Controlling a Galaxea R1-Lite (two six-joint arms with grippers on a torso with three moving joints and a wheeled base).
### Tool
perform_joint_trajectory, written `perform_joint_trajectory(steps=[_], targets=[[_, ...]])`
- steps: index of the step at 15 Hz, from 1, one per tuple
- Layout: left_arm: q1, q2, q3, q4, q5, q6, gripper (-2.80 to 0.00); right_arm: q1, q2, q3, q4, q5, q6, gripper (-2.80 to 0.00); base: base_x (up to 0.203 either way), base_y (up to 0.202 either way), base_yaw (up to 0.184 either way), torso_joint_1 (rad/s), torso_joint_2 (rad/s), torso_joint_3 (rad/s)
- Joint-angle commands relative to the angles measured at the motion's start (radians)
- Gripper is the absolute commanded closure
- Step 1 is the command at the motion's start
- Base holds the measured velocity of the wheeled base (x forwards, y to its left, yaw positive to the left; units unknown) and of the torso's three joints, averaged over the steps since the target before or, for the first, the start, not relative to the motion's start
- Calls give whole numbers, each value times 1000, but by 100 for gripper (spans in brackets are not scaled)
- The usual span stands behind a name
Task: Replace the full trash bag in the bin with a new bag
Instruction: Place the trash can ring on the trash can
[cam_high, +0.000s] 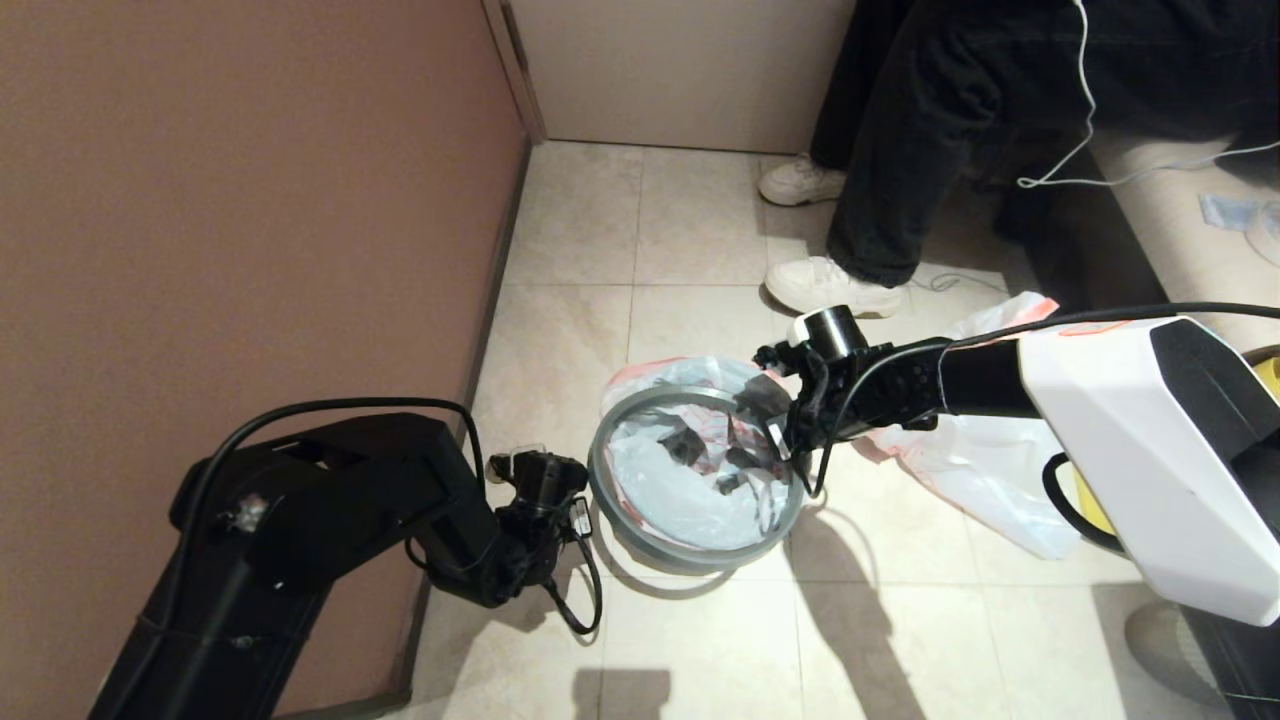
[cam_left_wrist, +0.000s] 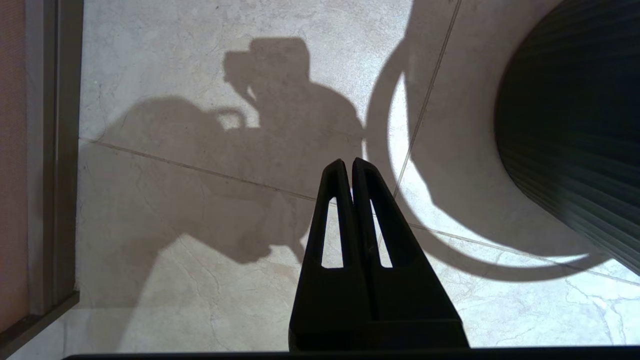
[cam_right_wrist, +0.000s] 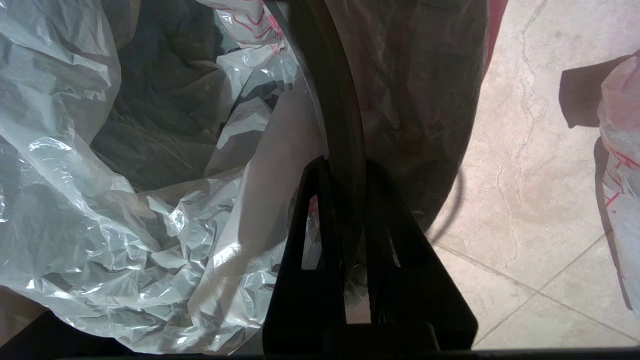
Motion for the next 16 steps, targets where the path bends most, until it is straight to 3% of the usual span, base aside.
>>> perform_joint_trajectory(steps=[1,6,12,16], targets=[[0,3,0,-5,3,-2,0,1,-44,3,6,0,1,0,0,0,0,0,0,0],[-2,3,0,-4,2,1,0,6,-105,7,23,-4,4,0,0,0,0,0,0,0],[0,3,-3,-4,2,1,0,2,-44,1,-115,-11,23,0,0,0,0,0,0,0],[-3,3,-3,-4,2,1,0,-33,-21,1,-135,-12,21,0,0,0,0,0,0,0]])
